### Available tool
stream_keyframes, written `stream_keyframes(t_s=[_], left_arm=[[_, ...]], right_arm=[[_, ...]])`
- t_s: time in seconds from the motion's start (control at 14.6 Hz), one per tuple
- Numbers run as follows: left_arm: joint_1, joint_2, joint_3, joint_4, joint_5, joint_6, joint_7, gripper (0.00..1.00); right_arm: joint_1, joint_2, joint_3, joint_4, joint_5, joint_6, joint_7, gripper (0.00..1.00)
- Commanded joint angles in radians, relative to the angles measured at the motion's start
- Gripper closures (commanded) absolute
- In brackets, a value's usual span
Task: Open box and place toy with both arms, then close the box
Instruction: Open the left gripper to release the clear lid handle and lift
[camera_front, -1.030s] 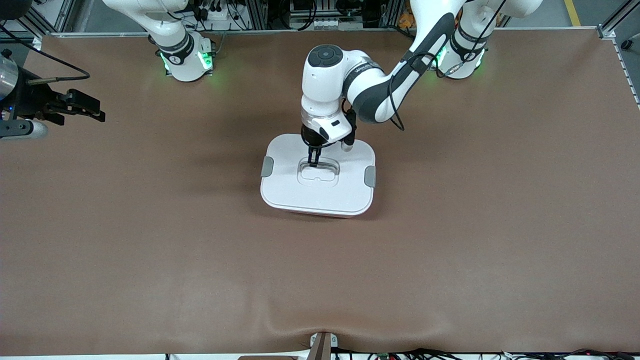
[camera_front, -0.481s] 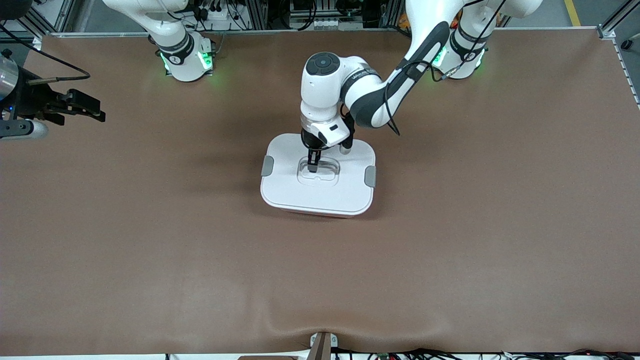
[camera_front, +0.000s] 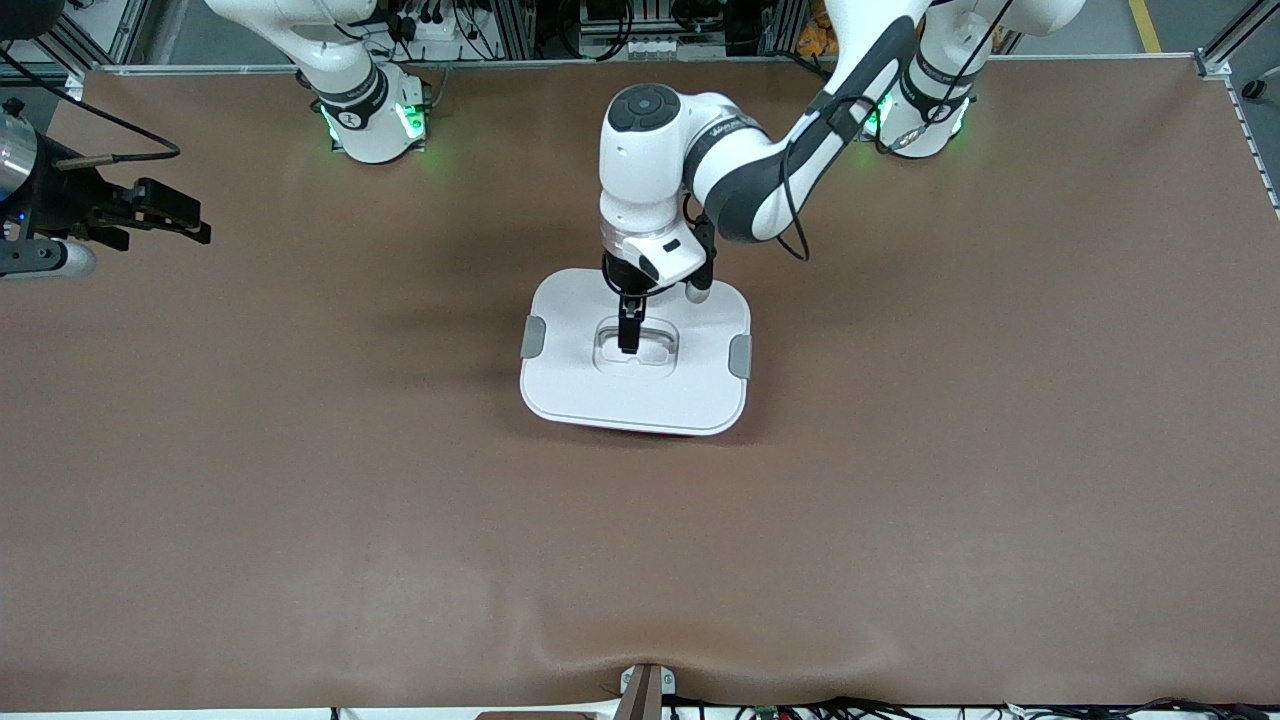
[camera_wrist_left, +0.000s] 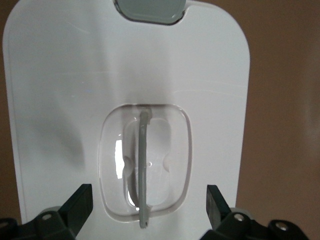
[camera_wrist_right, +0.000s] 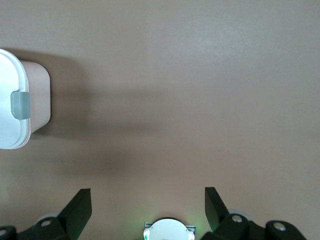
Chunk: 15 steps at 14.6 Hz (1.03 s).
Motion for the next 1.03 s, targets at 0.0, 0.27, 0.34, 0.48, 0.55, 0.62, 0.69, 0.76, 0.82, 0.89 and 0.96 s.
stream_keyframes(t_s=[0.0,0.27,0.34,0.48,0.55,0.62,0.69,0.76,0.82,0.89,0.96], left_arm=[[0.007,-0.016,-0.003,0.056,-0.005,-0.083,0.018,0.0],[0.062,-0.077,-0.005,0.078,-0.023,-0.152,0.123,0.0],[0.079,-0.097,-0.005,0.081,-0.051,-0.164,0.187,0.0],[0.124,-0.14,-0.005,0.08,-0.094,-0.181,0.318,0.0],[0.147,-0.152,-0.005,0.081,-0.108,-0.194,0.382,0.0],[0.165,-0.172,-0.005,0.08,-0.122,-0.206,0.447,0.0],[0.182,-0.184,-0.005,0.08,-0.132,-0.218,0.511,0.0],[0.203,-0.19,-0.005,0.081,-0.143,-0.236,0.572,0.0],[0.231,-0.209,-0.005,0.083,-0.155,-0.253,0.637,0.0],[0.259,-0.224,-0.005,0.084,-0.175,-0.272,0.716,0.0],[0.285,-0.236,-0.005,0.086,-0.2,-0.295,0.802,0.0]], right_arm=[[-0.019,-0.005,0.012,-0.002,0.014,0.002,-0.005,0.0],[-0.017,-0.003,0.012,-0.002,0.014,0.006,-0.005,0.0],[-0.017,-0.005,0.012,-0.002,0.014,0.006,-0.005,0.0],[-0.016,-0.003,0.012,-0.002,0.014,0.006,-0.005,0.0],[-0.016,-0.003,0.012,-0.002,0.014,0.006,-0.005,0.0],[-0.016,-0.003,0.012,-0.002,0.014,0.006,-0.005,0.0],[-0.016,-0.003,0.012,-0.002,0.014,0.006,-0.005,0.0],[-0.016,-0.003,0.012,-0.002,0.014,0.006,-0.005,0.0],[-0.016,-0.003,0.012,-0.002,0.014,0.006,-0.005,0.0],[-0.016,-0.003,0.012,-0.002,0.014,0.006,-0.005,0.0],[-0.016,-0.003,0.012,-0.002,0.014,0.006,-0.005,0.0]])
